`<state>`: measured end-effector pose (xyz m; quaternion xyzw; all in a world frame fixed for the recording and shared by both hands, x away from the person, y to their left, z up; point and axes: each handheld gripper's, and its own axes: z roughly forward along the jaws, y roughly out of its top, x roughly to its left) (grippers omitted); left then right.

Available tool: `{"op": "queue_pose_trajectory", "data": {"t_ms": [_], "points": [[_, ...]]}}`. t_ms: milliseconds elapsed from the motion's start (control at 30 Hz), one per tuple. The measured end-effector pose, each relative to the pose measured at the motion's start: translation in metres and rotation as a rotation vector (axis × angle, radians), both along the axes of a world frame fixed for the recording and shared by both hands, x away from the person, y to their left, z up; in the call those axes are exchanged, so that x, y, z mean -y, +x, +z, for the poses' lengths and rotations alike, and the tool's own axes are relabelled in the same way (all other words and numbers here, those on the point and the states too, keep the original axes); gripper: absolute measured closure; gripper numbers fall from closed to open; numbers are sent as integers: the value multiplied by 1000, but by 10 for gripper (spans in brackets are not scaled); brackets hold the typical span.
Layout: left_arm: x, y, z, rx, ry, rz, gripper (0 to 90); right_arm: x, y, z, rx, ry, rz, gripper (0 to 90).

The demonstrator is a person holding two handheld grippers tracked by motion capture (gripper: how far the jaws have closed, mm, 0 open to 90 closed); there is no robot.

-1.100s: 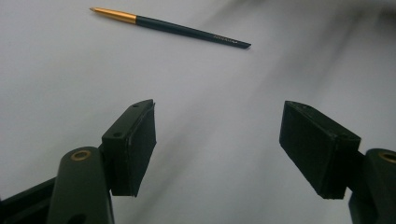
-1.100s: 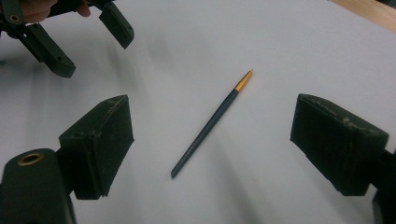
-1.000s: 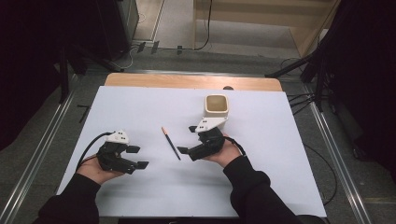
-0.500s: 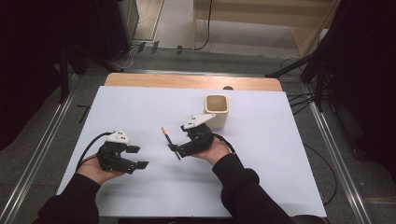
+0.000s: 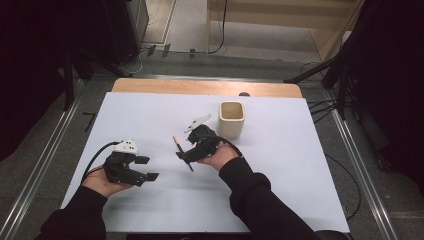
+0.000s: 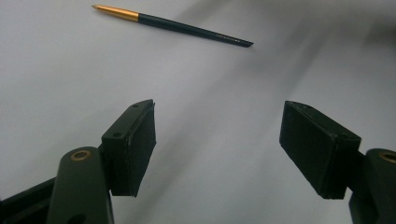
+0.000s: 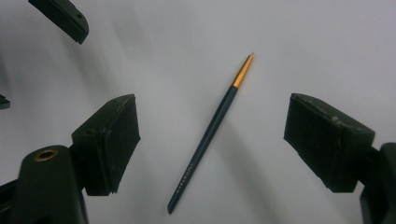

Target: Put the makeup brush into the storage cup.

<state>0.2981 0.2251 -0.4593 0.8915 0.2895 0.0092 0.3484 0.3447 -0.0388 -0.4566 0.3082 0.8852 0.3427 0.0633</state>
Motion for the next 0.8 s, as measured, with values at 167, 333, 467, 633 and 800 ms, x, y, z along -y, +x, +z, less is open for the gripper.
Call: {"op": "queue_pose_trajectory", "data": {"t_ms": [167, 333, 467, 633, 800], "points": [[0, 0, 0, 0, 0, -1, 276, -7, 4, 1, -71, -64, -18, 196], [0, 0, 0, 0, 1, 1, 276, -11, 8, 2, -106, -116, -17, 203], [0, 0, 0, -1, -4, 2, 276, -16, 13, 5, -119, -154, -23, 207], [0, 0, 0, 0, -2, 1, 275, -22, 18, 7, -153, -159, -21, 215], [0, 0, 0, -2, -4, 0, 275, -29, 23, 4, -201, -215, -9, 227]]}}
